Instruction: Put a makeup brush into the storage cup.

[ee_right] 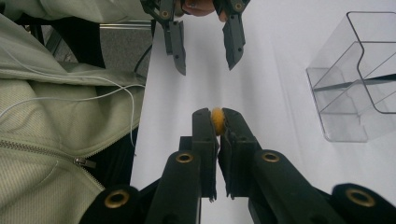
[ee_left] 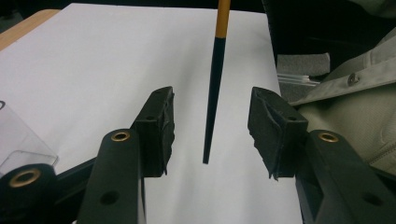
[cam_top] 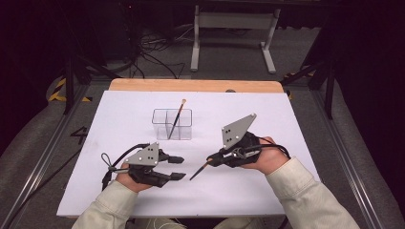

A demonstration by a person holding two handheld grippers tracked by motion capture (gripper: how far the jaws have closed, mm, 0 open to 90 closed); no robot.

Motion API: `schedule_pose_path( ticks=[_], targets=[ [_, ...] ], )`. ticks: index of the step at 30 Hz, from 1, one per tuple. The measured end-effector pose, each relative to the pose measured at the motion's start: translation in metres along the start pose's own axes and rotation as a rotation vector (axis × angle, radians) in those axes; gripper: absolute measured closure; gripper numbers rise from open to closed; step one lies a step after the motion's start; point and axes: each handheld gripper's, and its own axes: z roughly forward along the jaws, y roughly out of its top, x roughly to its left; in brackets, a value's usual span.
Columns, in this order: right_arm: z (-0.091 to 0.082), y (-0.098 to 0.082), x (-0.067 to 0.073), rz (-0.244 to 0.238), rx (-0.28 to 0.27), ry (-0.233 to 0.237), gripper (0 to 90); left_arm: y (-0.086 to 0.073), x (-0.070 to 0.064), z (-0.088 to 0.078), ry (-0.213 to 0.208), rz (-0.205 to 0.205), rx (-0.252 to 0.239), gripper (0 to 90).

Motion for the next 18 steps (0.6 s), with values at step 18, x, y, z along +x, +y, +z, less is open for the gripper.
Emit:
schedule_pose_path(
  ticks=[18],
  targets=[
    [0.008, 0.009, -0.001, -0.011, -0.014, 0.013, 85.5, 0.008, 0.003, 0.025, -0.069, -0.017, 0.018, 57.6]
  ],
)
